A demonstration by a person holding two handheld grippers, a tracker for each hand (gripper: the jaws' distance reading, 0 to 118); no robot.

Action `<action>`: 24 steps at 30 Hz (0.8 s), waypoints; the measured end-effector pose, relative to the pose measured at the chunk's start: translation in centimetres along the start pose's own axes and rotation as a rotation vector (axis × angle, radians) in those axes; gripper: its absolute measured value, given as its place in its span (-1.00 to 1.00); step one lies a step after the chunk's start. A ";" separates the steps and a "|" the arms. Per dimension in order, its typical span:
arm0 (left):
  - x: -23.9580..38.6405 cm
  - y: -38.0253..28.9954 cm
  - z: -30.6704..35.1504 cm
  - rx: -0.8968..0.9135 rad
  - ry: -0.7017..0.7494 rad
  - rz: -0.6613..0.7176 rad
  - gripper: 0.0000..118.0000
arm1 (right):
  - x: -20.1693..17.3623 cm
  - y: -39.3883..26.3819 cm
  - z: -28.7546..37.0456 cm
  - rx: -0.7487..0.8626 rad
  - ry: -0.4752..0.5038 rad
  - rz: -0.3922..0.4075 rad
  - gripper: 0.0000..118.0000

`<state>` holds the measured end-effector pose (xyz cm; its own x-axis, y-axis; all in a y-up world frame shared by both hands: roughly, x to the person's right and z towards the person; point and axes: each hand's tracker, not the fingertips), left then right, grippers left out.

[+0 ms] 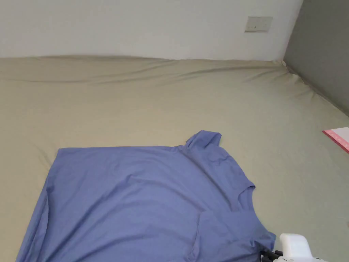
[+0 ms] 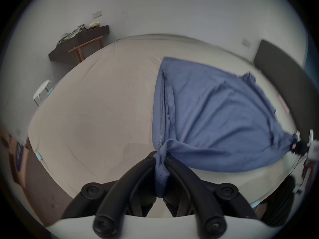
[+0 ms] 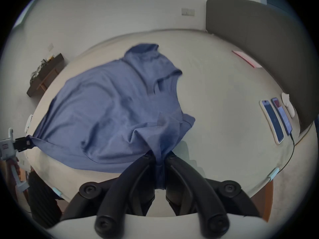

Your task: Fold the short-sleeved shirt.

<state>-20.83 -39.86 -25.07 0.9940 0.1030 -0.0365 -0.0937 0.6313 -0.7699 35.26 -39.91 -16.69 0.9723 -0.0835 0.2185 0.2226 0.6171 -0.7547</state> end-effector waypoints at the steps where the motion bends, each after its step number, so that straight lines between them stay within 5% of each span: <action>1: -0.2 0.5 0.2 0.010 -0.011 0.036 -0.95 | -0.1 0.6 0.6 0.023 0.016 -0.009 -0.86; 11: 0.6 9.0 -2.3 0.103 -0.049 0.110 -0.95 | -0.4 10.1 -1.9 0.074 0.030 -0.126 -0.86; 24: 3.6 13.5 -14.2 -0.047 0.049 -0.014 -0.95 | -1.7 14.5 -15.3 -0.151 -0.085 -0.210 -0.85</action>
<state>-17.73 -41.89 -44.60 0.9969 0.0564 -0.0556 -0.0783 0.5954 -0.7996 37.95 -42.78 -37.50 0.8956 -0.1269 0.4264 0.4330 0.4687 -0.7699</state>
